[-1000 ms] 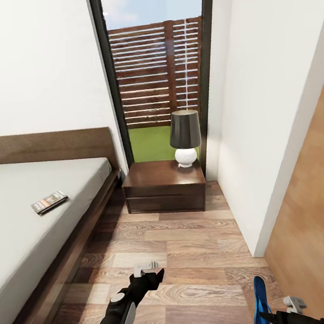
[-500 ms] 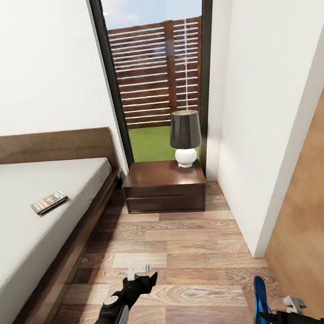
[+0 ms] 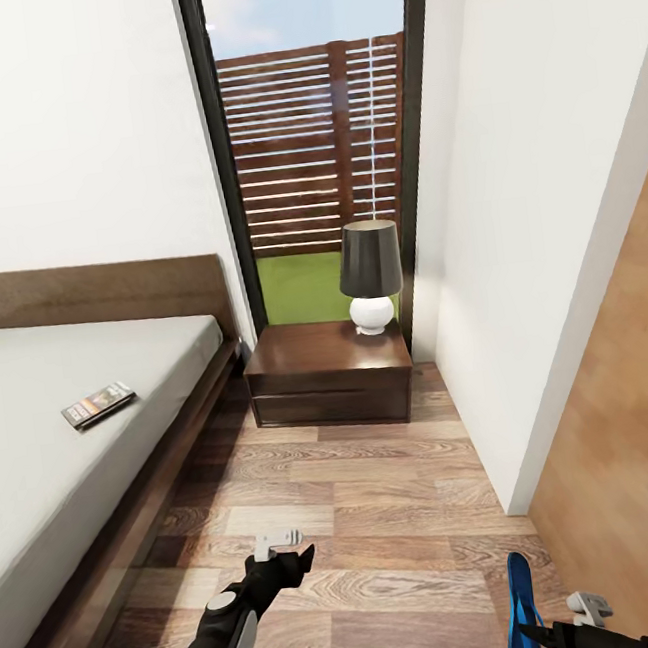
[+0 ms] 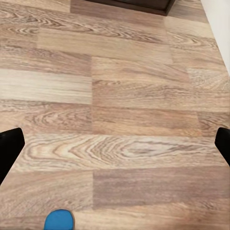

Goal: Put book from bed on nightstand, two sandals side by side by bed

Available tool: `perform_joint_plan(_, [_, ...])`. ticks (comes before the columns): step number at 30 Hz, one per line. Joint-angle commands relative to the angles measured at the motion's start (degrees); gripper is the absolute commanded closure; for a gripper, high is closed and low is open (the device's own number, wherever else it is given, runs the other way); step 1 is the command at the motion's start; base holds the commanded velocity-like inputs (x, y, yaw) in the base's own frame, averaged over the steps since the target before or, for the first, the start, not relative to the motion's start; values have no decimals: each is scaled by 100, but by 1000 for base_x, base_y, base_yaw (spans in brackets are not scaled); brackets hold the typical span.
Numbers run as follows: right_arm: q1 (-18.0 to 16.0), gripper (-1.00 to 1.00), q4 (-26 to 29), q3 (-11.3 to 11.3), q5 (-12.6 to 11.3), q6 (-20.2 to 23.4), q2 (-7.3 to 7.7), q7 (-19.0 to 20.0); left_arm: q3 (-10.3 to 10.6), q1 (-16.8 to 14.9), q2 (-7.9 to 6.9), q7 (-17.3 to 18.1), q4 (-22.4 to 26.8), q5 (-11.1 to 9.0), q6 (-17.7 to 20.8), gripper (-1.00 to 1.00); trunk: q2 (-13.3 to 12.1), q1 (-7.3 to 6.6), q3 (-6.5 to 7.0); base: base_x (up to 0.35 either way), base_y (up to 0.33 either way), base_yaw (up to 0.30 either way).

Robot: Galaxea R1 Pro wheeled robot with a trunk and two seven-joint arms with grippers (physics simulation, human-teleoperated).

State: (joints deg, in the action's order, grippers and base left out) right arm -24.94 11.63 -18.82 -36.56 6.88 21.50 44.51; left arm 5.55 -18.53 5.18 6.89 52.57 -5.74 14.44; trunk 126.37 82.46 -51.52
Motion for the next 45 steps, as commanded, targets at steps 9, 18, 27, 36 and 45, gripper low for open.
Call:
perform_joint_plan(9, [-19, 100, 302, 7, -82, 456, 8, 30, 10, -2, 6, 5, -1, -68, 49, -100, 2, -1, -5, 0, 0, 0])
perform_joint_plan(18, [-40, 100, 2531, 70, -105, 2734, 26, 33, 16, -2, 9, 5, -1, -68, 50, -100, 2, -1, -5, 0, 0, 0])
perform_joint_plan(27, [-50, 100, 2973, 204, -130, 2918, 15, 33, 20, -2, 14, 5, -1, -49, 45, -100, 83, 43, -41, 0, 0, 0])
perform_joint_plan(36, [-55, 100, 2932, 248, -132, 2849, -486, -154, 18, -2, 18, 5, -1, -44, 50, -100, 444, 241, -203, 0, 0, 0])
perform_joint_plan(45, [-54, 100, 2932, 486, -131, 2545, -979, -1032, 25, -2, 18, 5, -1, -45, 50, -100, 805, 438, -365, 0, 0, 0])
